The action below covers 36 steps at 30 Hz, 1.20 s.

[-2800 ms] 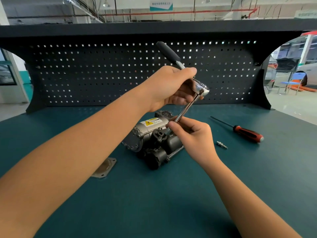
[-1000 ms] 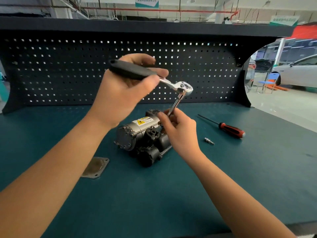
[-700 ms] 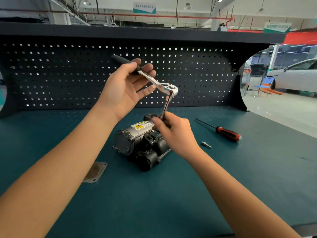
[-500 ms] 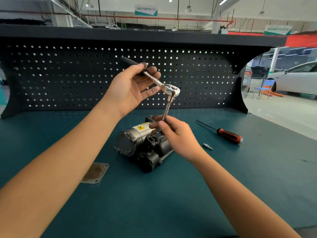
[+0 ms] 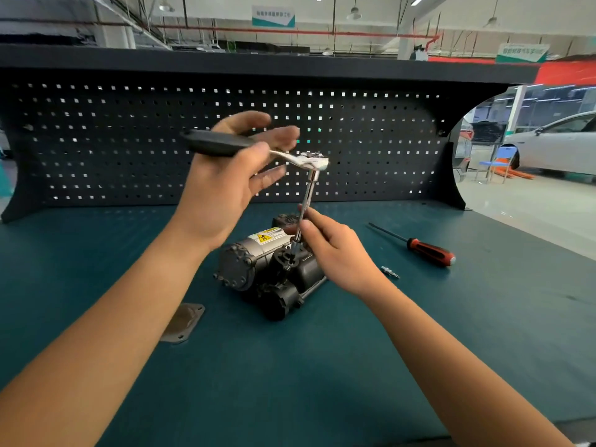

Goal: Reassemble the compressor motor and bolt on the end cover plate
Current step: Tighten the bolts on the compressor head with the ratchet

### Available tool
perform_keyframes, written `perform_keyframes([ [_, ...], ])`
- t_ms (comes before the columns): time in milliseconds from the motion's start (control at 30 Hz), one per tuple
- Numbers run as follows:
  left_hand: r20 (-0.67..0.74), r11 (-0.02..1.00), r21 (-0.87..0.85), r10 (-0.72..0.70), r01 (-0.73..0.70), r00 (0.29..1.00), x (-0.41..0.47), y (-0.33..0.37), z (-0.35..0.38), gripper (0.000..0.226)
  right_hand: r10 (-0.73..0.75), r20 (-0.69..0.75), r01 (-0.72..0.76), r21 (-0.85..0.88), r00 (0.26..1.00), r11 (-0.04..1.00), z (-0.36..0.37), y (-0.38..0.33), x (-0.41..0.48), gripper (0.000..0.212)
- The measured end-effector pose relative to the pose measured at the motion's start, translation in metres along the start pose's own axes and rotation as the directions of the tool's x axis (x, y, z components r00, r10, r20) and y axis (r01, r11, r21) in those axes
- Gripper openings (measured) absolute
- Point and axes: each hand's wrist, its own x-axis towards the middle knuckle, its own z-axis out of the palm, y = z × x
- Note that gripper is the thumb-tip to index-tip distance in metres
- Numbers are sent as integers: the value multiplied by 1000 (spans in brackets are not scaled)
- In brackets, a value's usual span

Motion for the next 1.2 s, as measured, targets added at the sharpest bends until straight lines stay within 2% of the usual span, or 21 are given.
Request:
perform_keyframes([
  [67,-36,973,-210,-105,95,994,9,-8,-9,17,9,45,-11,44,999,999,-2,-1,-1,28],
  [167,-73,887,-435,-203,152,976,19,-16,-10,17,6,45,-8,50,999,999,-2,0,-1,25],
  [333,-173,790,-579,-363,204,915,43,-19,7,25,27,60,-28,15,998,999,-1,-1,3,30],
  [467,-127,789,-540,-419,291,899,52,-14,18,27,-28,17,27,44,999,999,-2,0,2,17],
  [567,-113,836,-477,-364,271,925,43,-6,21,22,-98,-55,99,23,994,995,1,6,-2,10],
  [667,-163,947,-287,-195,143,967,17,-2,22,10,-92,-160,97,27,983,995,7,10,-4,6],
  [733,-113,997,-77,-8,-1,994,-7,-2,25,5,-68,-219,79,44,973,996,10,9,-4,16],
  [800,20,964,166,208,-209,978,-30,-3,26,3,-78,-250,91,39,965,995,13,7,-4,30],
  [833,80,928,239,274,-285,958,-38,-6,25,5,-91,-252,100,23,964,995,13,6,-5,37],
  [867,86,921,251,284,-297,955,-44,-8,24,8,-97,-244,102,8,965,995,13,5,-6,39],
  [1000,-117,995,46,90,-85,989,-36,-8,15,18,-33,-103,34,6,994,999,7,3,-6,15],
  [1100,-224,995,-97,-54,33,973,-12,-11,3,19,-65,-14,64,-34,998,997,1,-3,-7,18],
  [1200,-249,969,-212,-182,129,951,12,-16,-4,22,-116,0,116,-16,993,993,-3,-7,-7,21],
])
